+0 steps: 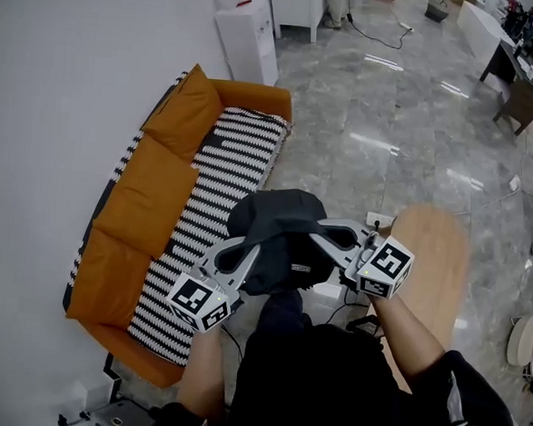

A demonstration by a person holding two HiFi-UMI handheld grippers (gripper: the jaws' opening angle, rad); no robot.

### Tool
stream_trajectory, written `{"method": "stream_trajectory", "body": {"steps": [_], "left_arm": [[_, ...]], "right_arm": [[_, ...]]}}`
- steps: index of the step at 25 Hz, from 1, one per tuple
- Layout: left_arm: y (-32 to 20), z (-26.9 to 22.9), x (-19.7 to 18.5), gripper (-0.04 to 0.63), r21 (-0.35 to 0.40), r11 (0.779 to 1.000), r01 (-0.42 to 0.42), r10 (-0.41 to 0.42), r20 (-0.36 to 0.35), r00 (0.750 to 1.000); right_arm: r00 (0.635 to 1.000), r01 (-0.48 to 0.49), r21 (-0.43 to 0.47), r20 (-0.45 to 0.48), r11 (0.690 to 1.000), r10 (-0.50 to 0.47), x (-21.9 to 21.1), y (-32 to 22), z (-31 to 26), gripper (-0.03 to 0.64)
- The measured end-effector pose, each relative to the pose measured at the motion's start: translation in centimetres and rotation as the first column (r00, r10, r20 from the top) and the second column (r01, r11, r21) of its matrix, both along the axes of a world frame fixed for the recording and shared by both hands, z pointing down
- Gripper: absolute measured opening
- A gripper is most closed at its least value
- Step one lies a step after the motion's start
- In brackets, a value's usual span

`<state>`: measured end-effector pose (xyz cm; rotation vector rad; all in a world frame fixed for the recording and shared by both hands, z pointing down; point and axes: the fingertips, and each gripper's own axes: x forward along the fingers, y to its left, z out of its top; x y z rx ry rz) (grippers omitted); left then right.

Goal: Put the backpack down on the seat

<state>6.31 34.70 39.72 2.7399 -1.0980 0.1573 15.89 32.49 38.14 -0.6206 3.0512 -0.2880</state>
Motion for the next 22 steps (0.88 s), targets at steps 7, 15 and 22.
{"method": "stream_trajectory", "body": {"steps": [7, 15, 22], "left_arm": [[-5.2, 0.5, -0.6, 0.038, -0.006, 1.0, -0.015, 0.014, -0.019, 1.0], [-12.5, 0.5, -1.7, 0.038, 0.004, 0.999, -0.032, 0.032, -0.015, 0.999], [-18.6, 0.1, -2.8, 0.038, 0.001, 0.998, -0.059, 0.059, -0.02, 0.998]], "right_arm": [[1.0, -0.017, -0.008, -0.015, 1.0, 0.016, -0.7, -5.3, 0.4, 0.035], [0.999, -0.034, -0.013, -0.017, 0.999, 0.034, -1.7, -12.2, 0.4, 0.035], [0.998, -0.054, -0.009, -0.023, 0.998, 0.054, -2.8, -18.2, -0.2, 0.035]]}}
